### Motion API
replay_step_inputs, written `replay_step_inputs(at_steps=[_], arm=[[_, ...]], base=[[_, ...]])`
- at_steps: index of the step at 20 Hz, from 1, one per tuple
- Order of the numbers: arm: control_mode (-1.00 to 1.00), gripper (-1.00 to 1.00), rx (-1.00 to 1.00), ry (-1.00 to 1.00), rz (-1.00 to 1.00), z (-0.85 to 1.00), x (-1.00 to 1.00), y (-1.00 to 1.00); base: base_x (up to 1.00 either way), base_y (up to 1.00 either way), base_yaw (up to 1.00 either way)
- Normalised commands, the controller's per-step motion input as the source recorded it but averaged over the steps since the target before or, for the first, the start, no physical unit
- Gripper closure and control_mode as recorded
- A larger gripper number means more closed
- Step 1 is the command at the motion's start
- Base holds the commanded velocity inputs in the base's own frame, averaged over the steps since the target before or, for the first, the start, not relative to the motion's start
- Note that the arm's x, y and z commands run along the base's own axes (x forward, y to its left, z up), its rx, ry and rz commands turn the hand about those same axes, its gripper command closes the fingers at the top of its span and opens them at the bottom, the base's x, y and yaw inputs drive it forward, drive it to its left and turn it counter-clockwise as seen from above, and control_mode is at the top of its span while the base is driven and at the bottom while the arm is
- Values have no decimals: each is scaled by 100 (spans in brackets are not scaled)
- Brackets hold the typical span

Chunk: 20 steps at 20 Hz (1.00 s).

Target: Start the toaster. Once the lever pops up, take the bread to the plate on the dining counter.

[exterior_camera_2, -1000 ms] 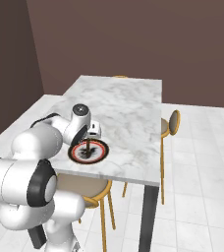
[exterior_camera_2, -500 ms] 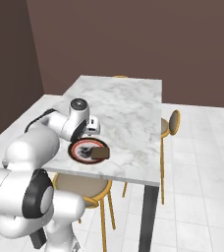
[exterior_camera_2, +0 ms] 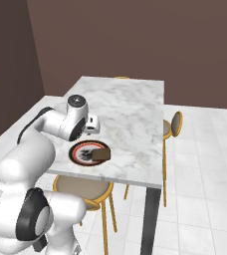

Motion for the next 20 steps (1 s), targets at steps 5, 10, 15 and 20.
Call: replay_step_inputs(at_steps=[5, 10, 15, 20], arm=[[-100, -100, 0, 0, 0, 30, -33, 0], [-100, -100, 0, 0, -1, 29, -60, 0], [-100, -100, 0, 0, -4, 25, -78, -1], [-100, -100, 0, 0, -4, 20, -78, -5]], base=[[0, 0, 0], [0, 0, 0], [0, 0, 0], [0, 0, 0]])
